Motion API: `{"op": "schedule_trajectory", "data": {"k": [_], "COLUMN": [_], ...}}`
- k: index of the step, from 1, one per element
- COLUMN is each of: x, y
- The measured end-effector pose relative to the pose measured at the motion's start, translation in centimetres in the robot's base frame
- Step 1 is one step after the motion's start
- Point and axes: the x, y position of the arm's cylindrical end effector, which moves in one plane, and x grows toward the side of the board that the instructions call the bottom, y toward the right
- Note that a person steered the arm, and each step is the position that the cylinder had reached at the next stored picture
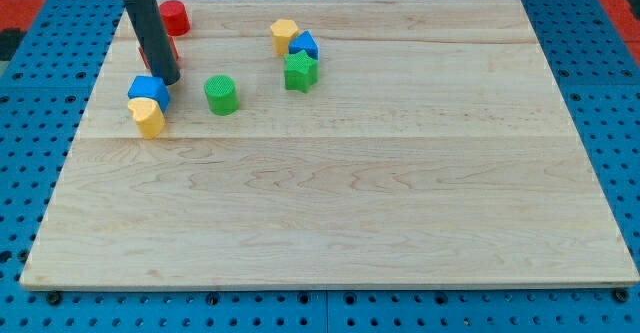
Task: Place the blue triangle to the bottom left of the yellow heart
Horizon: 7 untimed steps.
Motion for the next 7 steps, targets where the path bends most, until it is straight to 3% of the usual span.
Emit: {"op": "schedule_trajectory", "data": {"k": [1, 4, 7], "x": [-0.2, -9.8, -7.0], "y": [0.5, 12.1, 22.4]}}
